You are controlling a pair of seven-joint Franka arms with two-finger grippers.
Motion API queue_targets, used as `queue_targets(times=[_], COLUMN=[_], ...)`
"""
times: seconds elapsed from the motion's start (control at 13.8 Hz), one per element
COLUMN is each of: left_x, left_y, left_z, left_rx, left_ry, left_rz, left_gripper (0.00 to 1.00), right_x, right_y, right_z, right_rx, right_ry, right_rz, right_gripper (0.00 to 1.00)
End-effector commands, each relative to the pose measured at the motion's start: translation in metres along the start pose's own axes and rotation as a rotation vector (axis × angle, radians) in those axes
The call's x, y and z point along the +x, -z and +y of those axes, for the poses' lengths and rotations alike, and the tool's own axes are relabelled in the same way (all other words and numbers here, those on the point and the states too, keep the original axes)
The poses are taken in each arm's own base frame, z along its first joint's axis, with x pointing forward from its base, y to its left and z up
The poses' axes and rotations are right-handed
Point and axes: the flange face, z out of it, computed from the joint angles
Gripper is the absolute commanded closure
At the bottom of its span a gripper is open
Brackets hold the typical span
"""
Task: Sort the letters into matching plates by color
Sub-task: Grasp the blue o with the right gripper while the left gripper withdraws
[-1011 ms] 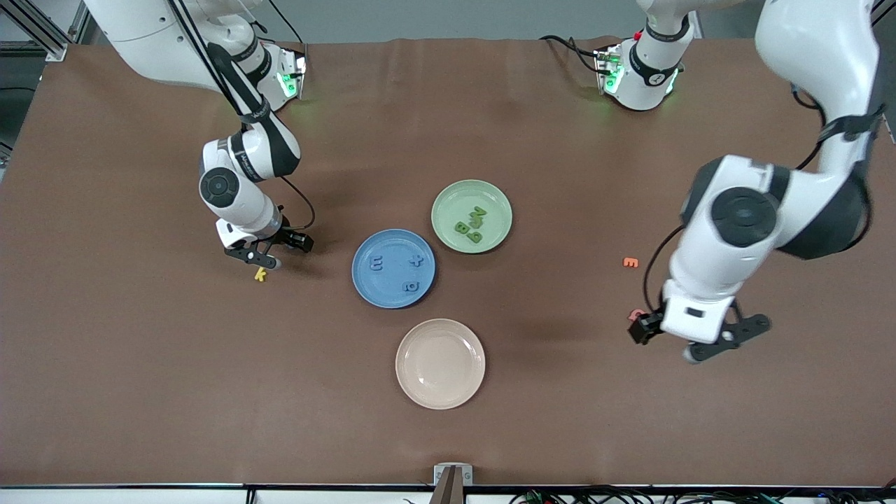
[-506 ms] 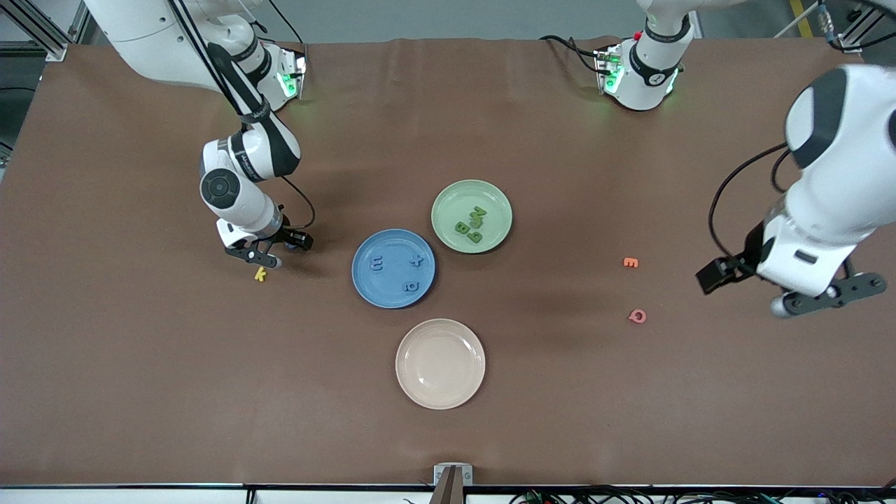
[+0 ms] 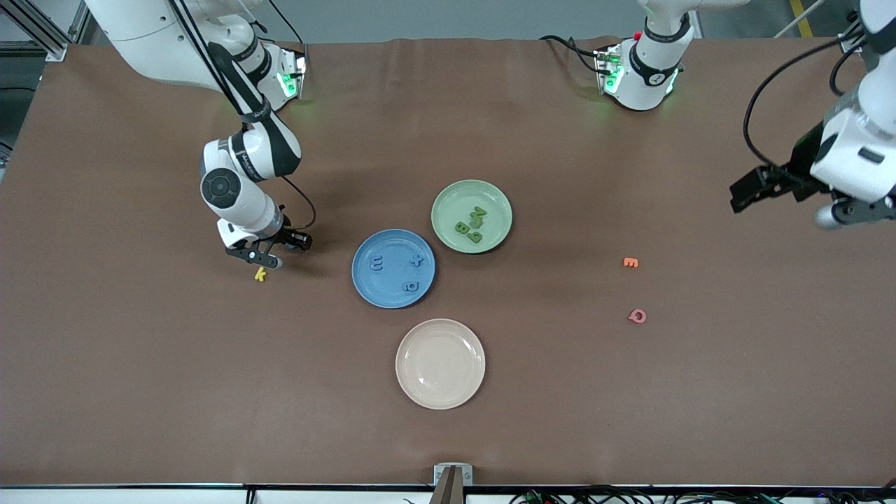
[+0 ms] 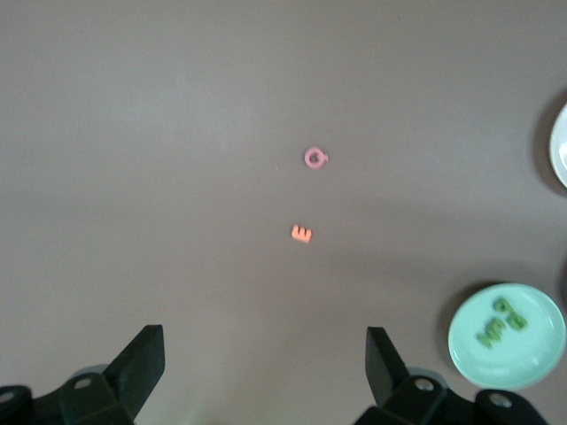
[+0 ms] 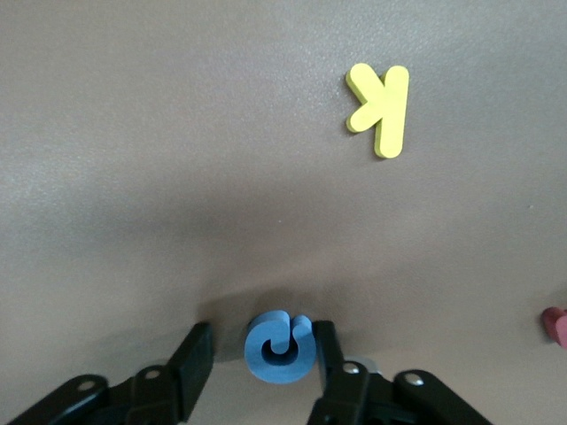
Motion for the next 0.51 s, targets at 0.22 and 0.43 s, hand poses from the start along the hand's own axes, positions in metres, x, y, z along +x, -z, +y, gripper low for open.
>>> queue_targets(times=[0.22,0.43], left_x=[-0.034,-0.044], left_y=[0.019,0.027], left_z=[-0.015,-0.020], left_rx=[-0.016,-0.014], left_ry=[-0.044,-0.070], left_rz=[-0.048,-0.040], left_gripper=[0.00,0.00], right_x=[-0.002,-0.002], right_y=[-0.005,-0.004], right_z=[0.002,0.002], right_rx=[-0.009,-0.008], right_ry=[-0.017,-0.017], right_rz=[-0.006,-0.005], right_gripper=[0.76,0.98])
